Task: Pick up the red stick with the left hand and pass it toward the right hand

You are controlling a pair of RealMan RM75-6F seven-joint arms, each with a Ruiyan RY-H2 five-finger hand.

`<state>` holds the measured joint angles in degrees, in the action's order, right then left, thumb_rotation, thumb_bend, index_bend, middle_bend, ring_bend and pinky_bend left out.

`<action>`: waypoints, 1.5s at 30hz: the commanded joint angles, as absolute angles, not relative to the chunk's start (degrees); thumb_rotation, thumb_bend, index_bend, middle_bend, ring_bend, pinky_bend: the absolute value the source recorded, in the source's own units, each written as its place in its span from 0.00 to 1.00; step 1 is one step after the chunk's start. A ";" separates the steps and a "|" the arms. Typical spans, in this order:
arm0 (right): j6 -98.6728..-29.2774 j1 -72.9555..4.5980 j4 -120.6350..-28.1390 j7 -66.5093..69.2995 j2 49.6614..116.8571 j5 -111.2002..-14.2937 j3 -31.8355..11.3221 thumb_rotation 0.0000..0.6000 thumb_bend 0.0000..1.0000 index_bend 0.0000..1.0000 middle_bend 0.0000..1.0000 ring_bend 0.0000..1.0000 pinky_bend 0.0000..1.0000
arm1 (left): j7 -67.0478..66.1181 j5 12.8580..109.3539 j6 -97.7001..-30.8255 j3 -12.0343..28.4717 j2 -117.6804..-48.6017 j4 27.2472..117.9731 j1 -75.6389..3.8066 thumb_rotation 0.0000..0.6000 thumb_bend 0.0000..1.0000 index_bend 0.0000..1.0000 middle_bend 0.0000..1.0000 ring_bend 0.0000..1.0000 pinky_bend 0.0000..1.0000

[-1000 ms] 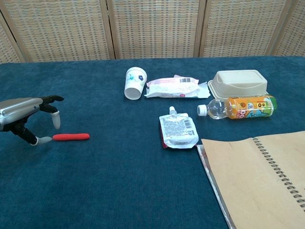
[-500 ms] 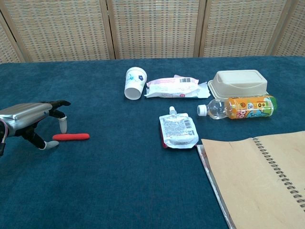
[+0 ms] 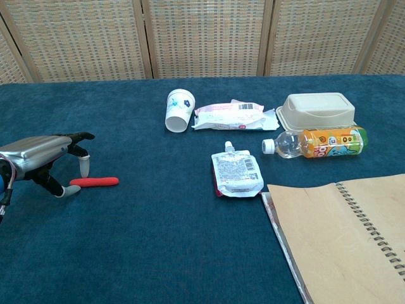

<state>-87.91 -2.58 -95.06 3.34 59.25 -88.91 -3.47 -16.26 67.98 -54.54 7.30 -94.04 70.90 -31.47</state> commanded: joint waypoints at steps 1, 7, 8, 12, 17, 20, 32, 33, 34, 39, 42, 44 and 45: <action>-87.90 -2.57 -95.08 3.45 59.21 -88.86 -3.48 1.00 0.00 0.00 0.00 0.00 0.00 | -16.35 67.76 -54.46 7.27 -94.18 70.87 -31.59 1.00 0.38 0.51 0.00 0.00 0.00; -87.91 -2.59 -95.06 3.47 59.19 -88.90 -3.46 1.00 0.00 0.00 0.00 0.00 0.00 | -16.84 67.32 -54.48 7.14 -94.52 70.63 -31.83 1.00 0.41 0.51 0.00 0.00 0.00; -87.89 -2.58 -95.05 3.51 59.18 -88.89 -3.45 1.00 0.00 0.00 0.00 0.00 0.00 | -16.92 67.27 -54.49 7.08 -94.56 70.59 -31.84 1.00 0.41 0.52 0.00 0.00 0.00; -87.92 -2.57 -95.01 3.57 59.17 -88.86 -3.46 1.00 0.00 0.00 0.00 0.00 0.00 | -17.10 67.09 -54.47 7.00 -94.70 70.51 -31.92 1.00 0.41 0.52 0.00 0.00 0.00; -87.91 -2.59 -95.04 3.71 59.12 -88.88 -3.45 1.00 0.00 0.00 0.00 0.00 0.00 | -17.20 66.91 -54.58 6.94 -94.90 70.48 -32.05 1.00 0.41 0.55 0.00 0.00 0.00; -87.91 -2.60 -95.03 3.84 59.08 -88.91 -3.45 1.00 0.00 0.00 0.00 0.00 0.00 | -17.39 66.77 -54.60 6.89 -95.04 70.44 -32.14 1.00 0.41 0.56 0.00 0.00 0.00; -87.84 -2.65 -95.01 4.23 58.99 -89.05 -3.35 1.00 0.00 0.00 0.00 0.00 0.00 | -18.70 65.35 -54.40 6.93 -95.57 69.87 -32.39 1.00 0.51 0.58 0.00 0.00 0.00; -87.83 -2.65 -95.02 4.24 58.99 -89.04 -3.35 1.00 0.00 0.00 0.00 0.00 0.00 | -18.84 65.18 -54.36 6.95 -95.59 69.88 -32.41 1.00 0.52 0.58 0.00 0.00 0.00; -87.83 -2.66 -95.01 4.23 58.98 -89.04 -3.36 1.00 0.00 0.00 0.00 0.00 0.00 | -18.93 65.06 -54.33 6.95 -95.60 69.90 -32.42 1.00 0.52 0.58 0.00 0.00 0.00; -87.82 -2.66 -95.01 4.29 58.96 -89.02 -3.35 1.00 0.00 0.00 0.00 0.00 0.00 | -19.43 64.29 -54.26 7.05 -95.54 69.98 -32.46 1.00 0.52 0.62 0.00 0.00 0.00; -87.81 -2.68 -95.01 4.23 58.99 -89.05 -3.34 1.00 0.00 0.00 0.00 0.00 0.00 | -19.44 63.97 -54.27 7.16 -95.39 70.08 -32.44 1.00 0.52 0.64 0.00 0.00 0.00; -87.82 -2.70 -95.01 4.20 59.03 -89.08 -3.34 1.00 0.00 0.00 0.00 0.00 0.00 | -19.20 63.84 -54.28 7.27 -95.23 70.17 -32.43 1.00 0.52 0.66 0.00 0.00 0.00; -87.82 -2.70 -95.00 4.18 59.05 -89.09 -3.33 1.00 0.00 0.00 0.00 0.00 0.00 | -18.92 63.79 -54.29 7.34 -95.10 70.27 -32.38 1.00 0.52 0.66 0.00 0.00 0.00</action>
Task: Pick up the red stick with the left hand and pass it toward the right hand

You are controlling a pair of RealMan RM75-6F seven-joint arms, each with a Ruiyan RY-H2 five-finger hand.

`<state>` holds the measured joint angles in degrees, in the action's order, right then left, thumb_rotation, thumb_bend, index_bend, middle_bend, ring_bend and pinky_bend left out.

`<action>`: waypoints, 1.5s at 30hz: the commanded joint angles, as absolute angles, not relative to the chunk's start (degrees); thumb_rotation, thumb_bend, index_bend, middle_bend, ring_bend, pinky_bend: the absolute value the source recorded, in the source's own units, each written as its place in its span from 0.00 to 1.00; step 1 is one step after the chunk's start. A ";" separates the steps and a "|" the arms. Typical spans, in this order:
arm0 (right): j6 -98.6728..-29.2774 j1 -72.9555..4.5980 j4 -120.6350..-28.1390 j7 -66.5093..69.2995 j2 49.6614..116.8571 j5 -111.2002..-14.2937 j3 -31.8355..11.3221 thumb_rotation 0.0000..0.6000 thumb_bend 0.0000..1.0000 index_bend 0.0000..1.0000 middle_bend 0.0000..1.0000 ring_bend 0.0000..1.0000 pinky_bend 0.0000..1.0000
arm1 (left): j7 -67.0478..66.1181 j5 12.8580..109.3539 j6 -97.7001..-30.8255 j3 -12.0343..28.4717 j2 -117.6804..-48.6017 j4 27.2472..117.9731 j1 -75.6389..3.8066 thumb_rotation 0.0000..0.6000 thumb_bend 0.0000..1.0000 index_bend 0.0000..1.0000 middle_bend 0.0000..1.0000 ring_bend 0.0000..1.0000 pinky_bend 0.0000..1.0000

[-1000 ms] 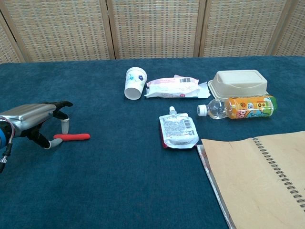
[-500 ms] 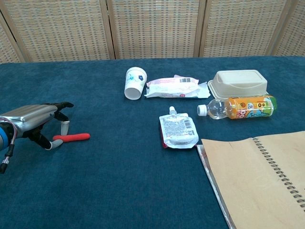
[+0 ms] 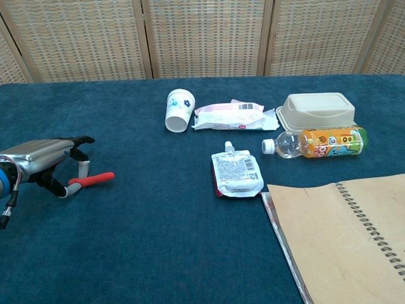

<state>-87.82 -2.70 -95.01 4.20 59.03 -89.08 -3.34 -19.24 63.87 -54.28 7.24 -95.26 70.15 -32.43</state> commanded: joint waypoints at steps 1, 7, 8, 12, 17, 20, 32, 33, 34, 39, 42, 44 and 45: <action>-87.82 -2.70 -95.01 4.17 59.05 -89.11 -3.33 1.00 0.00 0.00 0.00 0.00 0.00 | -18.65 63.77 -54.33 7.44 -94.97 70.36 -32.35 1.00 0.52 0.66 0.00 0.00 0.00; -87.85 -2.72 -94.98 4.02 59.13 -89.19 -3.30 1.00 0.00 0.00 0.00 0.00 0.00 | -12.75 64.90 -54.66 8.55 -92.44 73.24 -31.62 1.00 0.52 0.67 0.00 0.00 0.00; -87.83 -2.73 -94.98 3.94 59.17 -89.19 -3.30 1.00 0.00 0.00 0.00 0.00 0.00 | -10.91 65.35 -54.54 8.78 -91.69 74.11 -31.45 1.00 0.52 0.67 0.00 0.00 0.00; -87.69 -2.82 -95.04 3.44 59.35 -89.25 -3.25 1.00 0.00 0.00 0.00 0.00 0.00 | -0.61 68.42 -53.96 9.77 -88.08 78.09 -30.64 1.00 0.52 0.66 0.00 0.00 0.00; -87.64 -3.10 -95.03 3.40 59.58 -89.36 -3.47 1.00 0.00 0.04 0.00 0.00 0.00 | 12.47 74.29 -53.77 9.95 -85.16 80.19 -30.22 1.00 0.52 0.66 0.00 0.00 0.00; -86.77 -4.17 -95.15 5.07 59.26 -89.88 -3.92 1.00 0.00 0.08 0.00 0.00 0.00 | 20.62 78.48 -54.76 10.02 -84.95 80.66 -30.57 1.00 0.52 0.67 0.00 0.00 0.00; -74.00 -14.67 -100.55 30.47 50.88 -92.20 -6.37 1.00 0.03 0.32 0.00 0.00 0.00 | 37.24 85.87 -54.51 13.47 -92.92 78.85 -39.81 1.00 0.52 0.66 0.00 0.00 0.00; -72.96 -15.50 -101.24 31.97 50.29 -92.37 -6.46 1.00 0.05 0.33 0.00 0.00 0.00 | 37.33 85.53 -54.28 13.87 -93.38 79.01 -40.41 1.00 0.52 0.66 0.00 0.00 0.00; -71.89 -16.33 -101.97 33.31 49.67 -92.52 -6.55 1.00 0.07 0.34 0.00 0.00 0.00 | 37.46 85.11 -54.16 14.32 -93.88 79.21 -40.94 1.00 0.52 0.66 0.00 0.00 0.00; -67.66 -20.36 -105.38 35.85 47.32 -92.52 -7.79 1.00 0.15 0.36 0.00 0.00 0.00 | 38.16 82.76 -52.66 16.29 -95.50 80.82 -43.61 1.00 0.52 0.66 0.00 0.00 0.00; -66.16 -21.90 -106.89 34.48 46.82 -91.83 -8.57 1.00 0.18 0.38 0.00 0.00 0.00 | 37.48 81.79 -52.14 17.01 -96.16 81.32 -44.69 1.00 0.52 0.66 0.00 0.00 0.00; -64.56 -23.14 -107.99 33.59 46.52 -91.09 -9.08 1.00 0.21 0.40 0.00 0.00 0.00 | 37.06 81.09 -51.45 17.35 -96.52 81.75 -45.40 1.00 0.52 0.66 0.00 0.00 0.00; -63.53 -23.80 -108.55 33.22 46.30 -90.45 -9.34 1.00 0.22 0.40 0.00 0.00 0.00 | 37.00 80.54 -50.78 17.52 -96.65 82.16 -45.83 1.00 0.52 0.66 0.00 0.00 0.00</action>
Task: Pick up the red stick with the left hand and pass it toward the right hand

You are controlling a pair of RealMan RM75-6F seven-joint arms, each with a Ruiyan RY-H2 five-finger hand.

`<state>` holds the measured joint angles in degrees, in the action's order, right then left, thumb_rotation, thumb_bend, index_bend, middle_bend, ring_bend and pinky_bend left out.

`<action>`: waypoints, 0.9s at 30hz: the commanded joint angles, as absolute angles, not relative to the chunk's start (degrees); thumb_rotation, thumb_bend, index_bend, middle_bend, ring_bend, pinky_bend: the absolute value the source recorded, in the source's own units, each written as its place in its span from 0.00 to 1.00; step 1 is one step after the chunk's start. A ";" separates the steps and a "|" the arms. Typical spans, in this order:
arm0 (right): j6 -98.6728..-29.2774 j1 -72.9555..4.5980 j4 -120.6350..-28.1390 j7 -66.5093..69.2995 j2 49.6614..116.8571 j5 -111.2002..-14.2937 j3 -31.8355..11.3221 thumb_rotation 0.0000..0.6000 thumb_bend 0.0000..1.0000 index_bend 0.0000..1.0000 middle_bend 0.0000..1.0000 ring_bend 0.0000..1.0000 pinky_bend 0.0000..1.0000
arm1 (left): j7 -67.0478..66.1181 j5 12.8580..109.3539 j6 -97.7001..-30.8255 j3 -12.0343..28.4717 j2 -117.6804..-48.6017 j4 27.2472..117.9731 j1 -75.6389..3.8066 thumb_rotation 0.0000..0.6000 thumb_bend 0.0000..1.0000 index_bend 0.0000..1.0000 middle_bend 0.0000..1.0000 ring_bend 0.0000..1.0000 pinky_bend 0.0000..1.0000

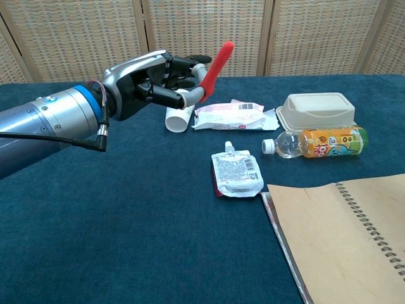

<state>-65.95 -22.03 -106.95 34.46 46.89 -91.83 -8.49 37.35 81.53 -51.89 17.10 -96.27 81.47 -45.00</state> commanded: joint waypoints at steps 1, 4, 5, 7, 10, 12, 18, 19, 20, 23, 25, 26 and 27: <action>-62.30 -24.66 -109.13 32.90 46.13 -89.70 -9.72 1.00 0.23 0.41 0.00 0.00 0.00 | 37.08 79.89 -49.81 17.70 -96.74 82.71 -46.34 1.00 0.52 0.66 0.00 0.00 0.00; -58.12 -27.61 -111.17 31.43 45.54 -86.31 -11.20 1.00 0.25 0.43 0.00 0.00 0.00 | 35.34 77.53 -47.25 18.35 -96.98 83.71 -48.06 1.00 0.52 0.66 0.00 0.00 0.00; -57.12 -28.37 -111.82 31.00 45.42 -85.43 -11.58 1.00 0.26 0.44 0.00 0.00 0.00 | 34.76 76.80 -46.82 18.58 -97.15 83.91 -48.46 1.00 0.52 0.67 0.00 0.00 0.00; -55.12 -30.00 -112.98 30.13 45.39 -83.48 -12.44 1.00 0.29 0.44 0.00 0.00 0.00 | 33.61 75.56 -46.22 19.00 -97.55 84.26 -49.20 1.00 0.52 0.67 0.00 0.00 0.00; -52.87 -32.35 -114.10 28.01 46.20 -79.59 -13.91 1.00 0.33 0.45 0.01 0.00 0.00 | 31.63 74.17 -46.17 19.37 -98.22 84.63 -50.00 1.00 0.52 0.67 0.00 0.00 0.00; -52.31 -33.62 -114.66 26.91 47.24 -77.36 -14.91 1.00 0.37 0.46 0.01 0.00 0.00 | 30.63 73.34 -45.96 19.45 -98.65 84.80 -50.46 1.00 0.52 0.67 0.00 0.00 0.00; -51.53 -36.33 -116.01 22.45 50.35 -73.81 -16.12 1.00 0.40 0.47 0.01 0.00 0.00 | 28.58 71.18 -45.55 20.18 -100.21 84.65 -51.90 1.00 0.52 0.67 0.00 0.00 0.00; -51.27 -36.73 -116.17 21.46 50.72 -73.28 -16.12 1.00 0.40 0.47 0.01 0.00 0.00 | 28.25 70.87 -45.54 20.30 -100.44 84.65 -52.11 1.00 0.52 0.67 0.00 0.00 0.00; -50.96 -37.25 -116.35 20.19 51.20 -72.56 -16.12 1.00 0.40 0.48 0.01 0.00 0.00 | 27.89 70.49 -45.50 20.45 -100.68 84.73 -52.36 1.00 0.52 0.67 0.00 0.00 0.00; -50.16 -38.14 -116.82 18.68 52.14 -71.03 -16.07 1.00 0.41 0.48 0.01 0.00 0.00 | 27.26 69.74 -45.36 20.76 -101.15 84.62 -52.85 1.00 0.52 0.67 0.00 0.00 0.00; -50.02 -38.51 -117.17 17.37 52.54 -70.22 -15.95 1.00 0.41 0.49 0.01 0.00 0.00 | 26.77 69.13 -45.27 20.92 -101.41 84.55 -53.16 1.00 0.52 0.67 0.00 0.00 0.00; -50.01 -38.60 -117.21 16.97 52.67 -70.10 -15.89 1.00 0.41 0.49 0.01 0.00 0.00 | 26.64 69.03 -45.24 20.94 -101.45 84.53 -53.24 1.00 0.52 0.67 0.00 0.00 0.00; -50.05 -38.72 -117.22 16.40 52.92 -69.90 -15.81 1.00 0.41 0.49 0.01 0.00 0.00 | 26.50 68.91 -45.18 20.94 -101.51 84.54 -53.34 1.00 0.52 0.67 0.00 0.00 0.00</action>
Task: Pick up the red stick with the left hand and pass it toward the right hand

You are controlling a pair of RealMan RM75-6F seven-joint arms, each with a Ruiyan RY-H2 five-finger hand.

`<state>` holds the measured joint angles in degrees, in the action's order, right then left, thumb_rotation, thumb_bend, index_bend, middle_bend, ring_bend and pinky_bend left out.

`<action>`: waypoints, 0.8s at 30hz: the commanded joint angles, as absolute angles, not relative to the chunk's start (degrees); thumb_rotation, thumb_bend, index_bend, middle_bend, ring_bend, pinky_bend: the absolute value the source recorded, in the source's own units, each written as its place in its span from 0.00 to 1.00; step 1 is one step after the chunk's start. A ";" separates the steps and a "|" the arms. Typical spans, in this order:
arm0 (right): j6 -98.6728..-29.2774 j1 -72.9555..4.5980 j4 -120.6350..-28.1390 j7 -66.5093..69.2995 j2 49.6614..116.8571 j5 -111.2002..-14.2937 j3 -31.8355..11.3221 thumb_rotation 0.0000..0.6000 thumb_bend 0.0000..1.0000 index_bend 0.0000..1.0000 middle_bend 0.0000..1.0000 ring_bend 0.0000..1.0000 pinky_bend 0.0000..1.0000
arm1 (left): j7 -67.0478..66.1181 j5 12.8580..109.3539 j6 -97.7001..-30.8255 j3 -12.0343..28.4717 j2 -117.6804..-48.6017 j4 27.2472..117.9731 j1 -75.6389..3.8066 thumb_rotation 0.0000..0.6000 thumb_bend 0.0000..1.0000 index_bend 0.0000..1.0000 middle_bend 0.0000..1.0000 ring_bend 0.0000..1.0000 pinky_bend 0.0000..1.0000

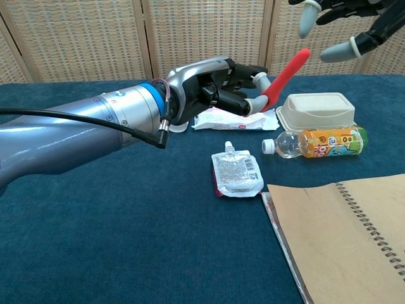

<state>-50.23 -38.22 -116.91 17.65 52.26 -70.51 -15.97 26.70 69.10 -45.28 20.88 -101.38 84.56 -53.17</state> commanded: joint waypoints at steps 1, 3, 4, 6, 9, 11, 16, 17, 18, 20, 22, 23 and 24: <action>-50.12 -38.89 -117.13 15.70 53.31 -69.60 -15.72 1.00 0.41 0.49 0.01 0.00 0.00 | 26.42 68.79 -45.15 20.93 -101.55 84.59 -53.41 1.00 0.52 0.67 0.00 0.00 0.00; -50.20 -39.16 -116.83 14.85 54.02 -68.89 -15.65 1.00 0.42 0.49 0.01 0.00 0.00 | 26.32 68.64 -45.27 20.88 -101.68 84.57 -53.44 1.00 0.52 0.67 0.00 0.00 0.00; -50.24 -39.20 -116.80 14.79 54.21 -68.67 -15.66 1.00 0.42 0.49 0.02 0.00 0.00 | 26.30 68.59 -45.29 20.86 -101.72 84.54 -53.44 1.00 0.52 0.67 0.00 0.00 0.00; -50.32 -39.31 -116.75 14.75 54.67 -68.22 -15.74 1.00 0.42 0.50 0.02 0.00 0.00 | 26.29 68.40 -45.21 20.79 -101.81 84.41 -53.50 1.00 0.52 0.67 0.00 0.00 0.00; -50.47 -39.45 -116.58 14.25 55.01 -68.00 -15.75 1.00 0.42 0.50 0.02 0.00 0.00 | 26.28 68.38 -45.11 20.70 -101.89 84.26 -53.60 1.00 0.52 0.67 0.00 0.00 0.00; -50.59 -39.59 -116.57 13.70 55.35 -67.64 -15.75 1.00 0.42 0.50 0.02 0.00 0.00 | 26.40 68.45 -45.03 20.60 -101.96 84.16 -53.65 1.00 0.52 0.67 0.00 0.00 0.00; -50.39 -39.93 -116.66 12.94 56.07 -67.07 -15.59 1.00 0.43 0.51 0.03 0.00 0.00 | 26.47 68.62 -45.03 20.49 -101.99 84.17 -53.73 1.00 0.52 0.67 0.00 0.00 0.00; -50.39 -39.99 -116.65 12.71 56.20 -66.96 -15.54 1.00 0.43 0.51 0.03 0.00 0.00 | 26.53 68.64 -45.11 20.53 -101.97 84.27 -53.72 1.00 0.52 0.67 0.00 0.00 0.00; -50.38 -40.04 -116.65 12.54 56.30 -66.83 -15.52 1.00 0.43 0.51 0.03 0.00 0.00 | 26.58 68.67 -45.20 20.55 -101.96 84.37 -53.69 1.00 0.52 0.67 0.00 0.00 0.00; -50.40 -40.10 -116.59 12.24 56.46 -66.58 -15.47 1.00 0.43 0.51 0.03 0.00 0.00 | 26.52 68.78 -45.39 20.52 -101.89 84.52 -53.65 1.00 0.52 0.67 0.00 0.00 0.00; -50.42 -40.08 -116.52 12.03 56.50 -66.50 -15.38 1.00 0.43 0.51 0.03 0.00 0.00 | 26.52 68.75 -45.41 20.47 -101.82 84.66 -53.60 1.00 0.52 0.67 0.00 0.00 0.00; -50.41 -40.07 -116.50 11.96 56.51 -66.50 -15.34 1.00 0.43 0.51 0.03 0.00 0.00 | 26.54 68.74 -45.43 20.46 -101.79 84.70 -53.58 1.00 0.52 0.67 0.00 0.00 0.00; -50.40 -40.05 -116.47 11.92 56.51 -66.51 -15.30 1.00 0.43 0.51 0.03 0.00 0.00 | 26.55 68.71 -45.42 20.44 -101.77 84.74 -53.58 1.00 0.52 0.67 0.00 0.00 0.00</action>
<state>-50.40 -40.04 -116.47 11.91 56.51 -66.51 -15.29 26.55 68.71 -45.42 20.45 -101.77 84.75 -53.58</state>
